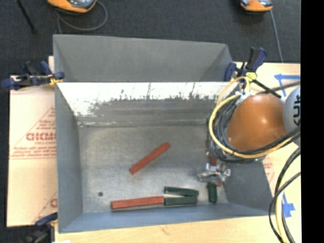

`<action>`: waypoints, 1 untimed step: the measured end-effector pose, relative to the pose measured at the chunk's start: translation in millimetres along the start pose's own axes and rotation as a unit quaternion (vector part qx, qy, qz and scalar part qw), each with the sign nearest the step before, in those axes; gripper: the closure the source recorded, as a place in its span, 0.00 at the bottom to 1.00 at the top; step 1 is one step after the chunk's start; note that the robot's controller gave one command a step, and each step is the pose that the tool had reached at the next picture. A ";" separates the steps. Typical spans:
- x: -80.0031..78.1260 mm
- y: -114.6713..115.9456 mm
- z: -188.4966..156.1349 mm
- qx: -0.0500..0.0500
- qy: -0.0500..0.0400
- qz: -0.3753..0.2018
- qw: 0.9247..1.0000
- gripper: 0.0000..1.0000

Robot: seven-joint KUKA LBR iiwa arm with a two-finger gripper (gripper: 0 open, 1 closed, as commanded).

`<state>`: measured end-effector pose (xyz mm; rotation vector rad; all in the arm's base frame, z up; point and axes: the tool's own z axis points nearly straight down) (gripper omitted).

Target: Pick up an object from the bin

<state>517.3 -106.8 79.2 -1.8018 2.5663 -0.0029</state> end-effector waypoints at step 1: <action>0.5 0.9 1.1 -0.002 0.000 0.001 1.000 0.00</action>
Offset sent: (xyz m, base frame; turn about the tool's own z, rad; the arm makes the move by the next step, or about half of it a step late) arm 0.0000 0.0000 0.0000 0.0000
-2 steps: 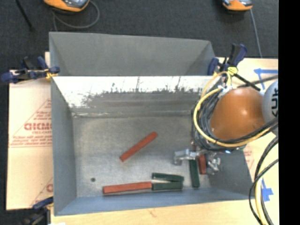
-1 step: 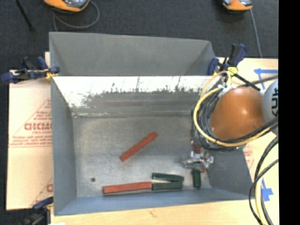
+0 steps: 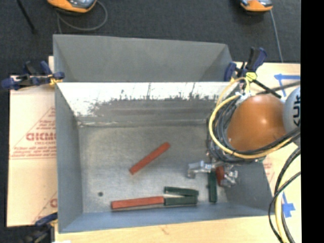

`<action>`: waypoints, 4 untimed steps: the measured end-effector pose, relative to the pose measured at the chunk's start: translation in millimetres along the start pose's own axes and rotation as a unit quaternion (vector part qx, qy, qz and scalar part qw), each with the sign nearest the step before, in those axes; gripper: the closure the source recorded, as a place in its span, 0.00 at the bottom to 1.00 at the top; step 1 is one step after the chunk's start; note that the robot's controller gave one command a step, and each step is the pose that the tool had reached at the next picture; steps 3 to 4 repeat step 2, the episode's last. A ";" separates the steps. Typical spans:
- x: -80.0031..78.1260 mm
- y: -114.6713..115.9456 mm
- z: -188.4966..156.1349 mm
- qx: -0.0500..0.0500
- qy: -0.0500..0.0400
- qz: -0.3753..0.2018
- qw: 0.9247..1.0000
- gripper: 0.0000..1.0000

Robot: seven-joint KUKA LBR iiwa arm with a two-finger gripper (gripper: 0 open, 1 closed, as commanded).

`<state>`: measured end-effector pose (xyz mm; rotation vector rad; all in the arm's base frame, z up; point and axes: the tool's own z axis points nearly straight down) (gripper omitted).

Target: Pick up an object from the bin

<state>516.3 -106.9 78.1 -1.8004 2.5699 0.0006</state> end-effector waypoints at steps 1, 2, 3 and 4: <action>0.5 0.3 0.4 -0.001 0.000 0.000 1.000 1.00; 13.2 6.3 -128.0 0.004 0.001 -0.024 1.000 1.00; 13.2 6.3 -128.0 0.004 0.001 -0.024 1.000 1.00; 13.2 6.3 -128.0 0.004 0.001 -0.024 1.000 1.00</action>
Offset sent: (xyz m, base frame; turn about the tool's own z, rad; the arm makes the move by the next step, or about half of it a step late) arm 0.0000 0.0000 0.0000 0.0000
